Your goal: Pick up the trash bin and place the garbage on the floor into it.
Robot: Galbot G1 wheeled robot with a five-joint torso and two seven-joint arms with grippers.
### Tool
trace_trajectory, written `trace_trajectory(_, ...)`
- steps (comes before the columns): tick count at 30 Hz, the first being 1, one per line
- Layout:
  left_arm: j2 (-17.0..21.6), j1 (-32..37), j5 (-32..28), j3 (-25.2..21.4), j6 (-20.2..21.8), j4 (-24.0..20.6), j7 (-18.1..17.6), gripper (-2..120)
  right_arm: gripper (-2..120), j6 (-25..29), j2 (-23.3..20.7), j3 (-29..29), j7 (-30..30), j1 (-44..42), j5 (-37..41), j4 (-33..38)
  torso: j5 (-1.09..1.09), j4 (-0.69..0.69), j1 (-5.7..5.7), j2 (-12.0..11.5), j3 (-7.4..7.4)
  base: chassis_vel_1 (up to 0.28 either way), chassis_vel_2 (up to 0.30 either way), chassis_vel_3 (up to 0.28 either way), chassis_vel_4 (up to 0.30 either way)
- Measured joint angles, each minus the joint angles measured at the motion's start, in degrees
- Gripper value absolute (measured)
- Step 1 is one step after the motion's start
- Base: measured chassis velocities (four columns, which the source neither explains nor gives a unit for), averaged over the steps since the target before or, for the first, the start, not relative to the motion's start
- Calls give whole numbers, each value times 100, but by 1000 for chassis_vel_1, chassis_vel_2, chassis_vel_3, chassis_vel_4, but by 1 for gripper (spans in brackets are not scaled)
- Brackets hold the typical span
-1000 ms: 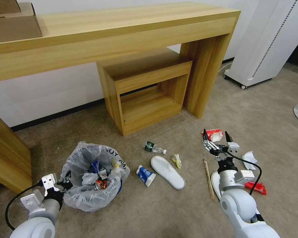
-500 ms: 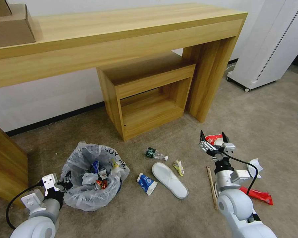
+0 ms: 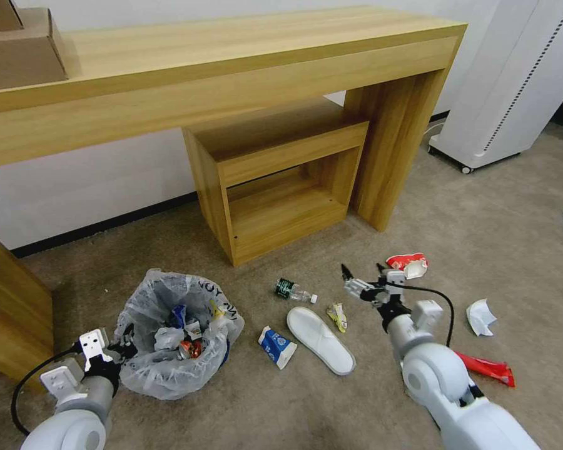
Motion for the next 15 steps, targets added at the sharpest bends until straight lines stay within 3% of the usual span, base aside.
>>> trace_trajectory(8,-74,2,69,-7,-33,29,0,1,100,-1374,-148,-490,884,588,970,-112,1,0,0,0,0,0,0,0,0)
trace_trajectory(13,-137,-9,126,-1,-95,65,20,1,100,-1889,-336,-536,988,887,1285,-453,0,-1,0,0,0,0,0,0,0)
trace_trajectory(15,-171,-29,151,14,-108,79,27,1,100,-2135,-410,-813,986,1180,1355,-823,1,-1,0,0,0,0,0,0,0)
